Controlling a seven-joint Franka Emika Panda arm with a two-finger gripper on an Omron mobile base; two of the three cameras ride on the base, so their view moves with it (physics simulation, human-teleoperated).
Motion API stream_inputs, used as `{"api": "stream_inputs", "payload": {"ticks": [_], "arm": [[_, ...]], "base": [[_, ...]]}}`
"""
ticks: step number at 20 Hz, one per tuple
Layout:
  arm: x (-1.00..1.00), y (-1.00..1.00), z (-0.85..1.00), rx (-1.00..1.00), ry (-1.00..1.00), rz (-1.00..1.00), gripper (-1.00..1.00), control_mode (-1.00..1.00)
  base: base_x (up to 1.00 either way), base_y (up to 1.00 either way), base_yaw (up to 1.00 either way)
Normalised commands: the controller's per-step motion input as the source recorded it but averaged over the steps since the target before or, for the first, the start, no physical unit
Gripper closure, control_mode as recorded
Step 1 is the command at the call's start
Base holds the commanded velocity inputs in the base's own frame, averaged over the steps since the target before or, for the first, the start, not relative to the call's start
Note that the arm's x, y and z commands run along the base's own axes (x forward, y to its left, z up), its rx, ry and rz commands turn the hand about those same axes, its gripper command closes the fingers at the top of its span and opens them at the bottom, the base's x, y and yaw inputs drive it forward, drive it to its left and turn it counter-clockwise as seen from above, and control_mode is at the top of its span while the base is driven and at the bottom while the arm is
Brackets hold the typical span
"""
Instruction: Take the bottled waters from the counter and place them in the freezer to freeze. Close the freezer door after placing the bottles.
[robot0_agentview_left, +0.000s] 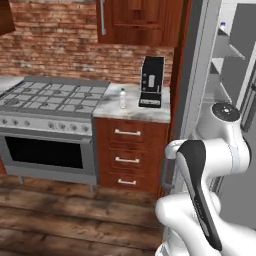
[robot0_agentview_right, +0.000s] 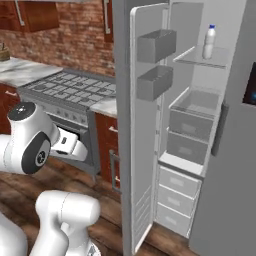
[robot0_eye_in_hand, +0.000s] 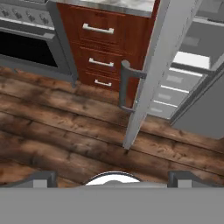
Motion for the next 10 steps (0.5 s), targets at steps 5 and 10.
{"api": "stream_inputs", "payload": {"ticks": [5, 10], "arm": [[0.00, 0.00, 0.00, 0.00, 0.00, 0.00, -1.00, 1.00], [0.00, 0.00, 0.00, 0.00, 0.00, 0.00, -1.00, 1.00]], "base": [[0.05, 1.00, -0.11], [0.24, 0.99, -0.16]]}}
